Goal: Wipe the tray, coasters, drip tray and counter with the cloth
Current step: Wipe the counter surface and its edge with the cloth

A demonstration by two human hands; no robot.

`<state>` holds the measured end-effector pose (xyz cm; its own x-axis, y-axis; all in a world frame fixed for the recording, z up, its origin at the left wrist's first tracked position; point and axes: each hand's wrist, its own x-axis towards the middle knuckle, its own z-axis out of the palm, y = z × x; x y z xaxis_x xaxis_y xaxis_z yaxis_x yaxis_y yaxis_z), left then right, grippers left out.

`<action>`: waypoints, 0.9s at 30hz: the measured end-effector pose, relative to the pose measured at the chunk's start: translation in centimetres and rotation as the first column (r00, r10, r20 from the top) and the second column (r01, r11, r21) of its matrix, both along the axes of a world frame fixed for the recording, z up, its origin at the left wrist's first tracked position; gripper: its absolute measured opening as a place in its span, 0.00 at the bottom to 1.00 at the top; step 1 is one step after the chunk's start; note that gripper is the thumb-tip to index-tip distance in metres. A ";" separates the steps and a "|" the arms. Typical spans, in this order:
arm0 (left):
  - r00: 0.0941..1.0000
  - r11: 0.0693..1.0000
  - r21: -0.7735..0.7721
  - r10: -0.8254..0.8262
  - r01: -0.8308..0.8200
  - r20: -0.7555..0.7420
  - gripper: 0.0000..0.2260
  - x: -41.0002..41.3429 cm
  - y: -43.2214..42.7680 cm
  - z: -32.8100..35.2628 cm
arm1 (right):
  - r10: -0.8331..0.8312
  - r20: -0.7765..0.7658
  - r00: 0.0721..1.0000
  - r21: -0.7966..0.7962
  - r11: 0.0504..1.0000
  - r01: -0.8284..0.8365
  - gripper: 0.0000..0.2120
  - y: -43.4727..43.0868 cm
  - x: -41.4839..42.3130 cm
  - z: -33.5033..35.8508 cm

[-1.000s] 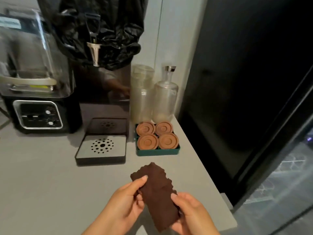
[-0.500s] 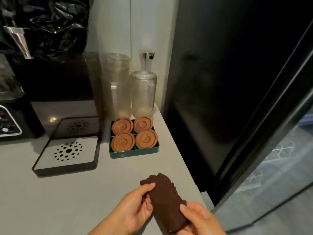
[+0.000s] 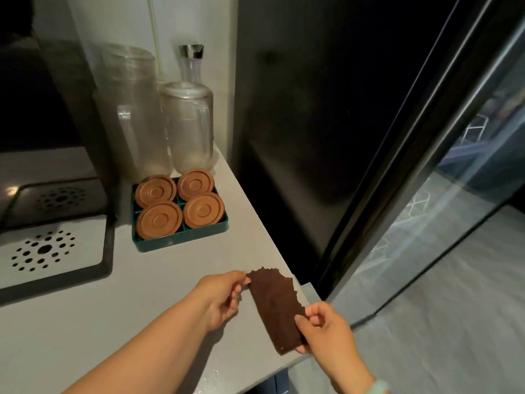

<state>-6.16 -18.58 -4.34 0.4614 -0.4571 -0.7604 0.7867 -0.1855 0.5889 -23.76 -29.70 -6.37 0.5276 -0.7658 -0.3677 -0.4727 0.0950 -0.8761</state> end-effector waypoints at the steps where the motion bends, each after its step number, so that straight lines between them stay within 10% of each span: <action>1: 1.000 1.000 -0.011 -0.007 0.007 -0.020 0.10 -0.2 0.2 0.0 | 0.025 -0.028 0.999 -0.062 0.998 -0.027 0.05 -0.1 -0.2 -0.1; 8: 0.998 0.999 -0.047 -0.010 0.007 -0.055 0.09 -1.0 1.0 0.4 | 0.175 -0.230 0.957 -0.564 0.778 -0.278 0.06 -0.7 -2.1 0.4; 16: 0.998 0.998 -0.014 -0.054 0.054 -0.010 0.07 -2.2 0.0 0.7 | 0.482 -0.119 0.868 -0.853 0.397 -0.338 0.14 0.1 -4.6 -0.3; 27: 0.997 0.998 0.044 -0.050 0.047 0.055 0.06 -2.8 -3.4 0.5 | 0.476 0.026 0.879 -0.839 0.488 -0.239 0.04 0.0 -3.7 -2.4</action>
<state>-9.00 -21.96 -3.82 0.4818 -0.4480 -0.7531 0.7423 -0.2482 0.6224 -27.50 -29.70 -8.73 0.7986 -0.3917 0.4570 -0.0772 -0.8196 -0.5677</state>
